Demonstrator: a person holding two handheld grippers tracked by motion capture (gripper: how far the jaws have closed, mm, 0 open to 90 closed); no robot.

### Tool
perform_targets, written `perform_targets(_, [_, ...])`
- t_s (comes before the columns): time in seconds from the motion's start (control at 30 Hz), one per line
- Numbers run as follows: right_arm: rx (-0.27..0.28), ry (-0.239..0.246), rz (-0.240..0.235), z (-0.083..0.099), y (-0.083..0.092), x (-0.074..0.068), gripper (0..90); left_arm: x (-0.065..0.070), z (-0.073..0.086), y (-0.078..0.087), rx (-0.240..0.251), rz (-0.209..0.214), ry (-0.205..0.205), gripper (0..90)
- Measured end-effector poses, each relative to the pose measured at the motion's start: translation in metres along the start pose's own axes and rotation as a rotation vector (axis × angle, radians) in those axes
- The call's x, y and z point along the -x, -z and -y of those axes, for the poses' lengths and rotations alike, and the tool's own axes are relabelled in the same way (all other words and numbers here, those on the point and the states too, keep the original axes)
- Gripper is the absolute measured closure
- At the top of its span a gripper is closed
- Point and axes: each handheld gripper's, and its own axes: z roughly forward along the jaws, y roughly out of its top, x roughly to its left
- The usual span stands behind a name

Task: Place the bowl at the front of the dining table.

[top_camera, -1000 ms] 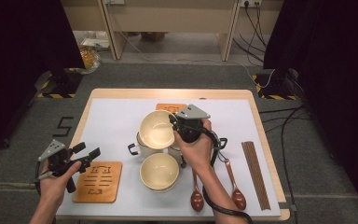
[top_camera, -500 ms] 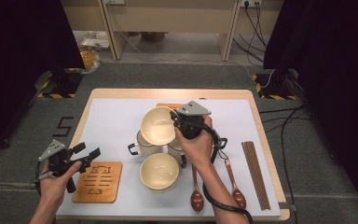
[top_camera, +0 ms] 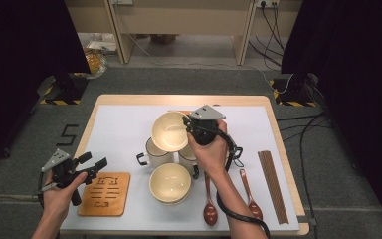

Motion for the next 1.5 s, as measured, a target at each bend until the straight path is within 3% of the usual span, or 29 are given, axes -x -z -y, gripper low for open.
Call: perform_targets(1.5, [-0.002, -0.029, 0.036, -0.012, -0.014, 0.017, 83.2, -0.003, 0.000, 0.001, -0.005, 0.000, 0.006, 19.3])
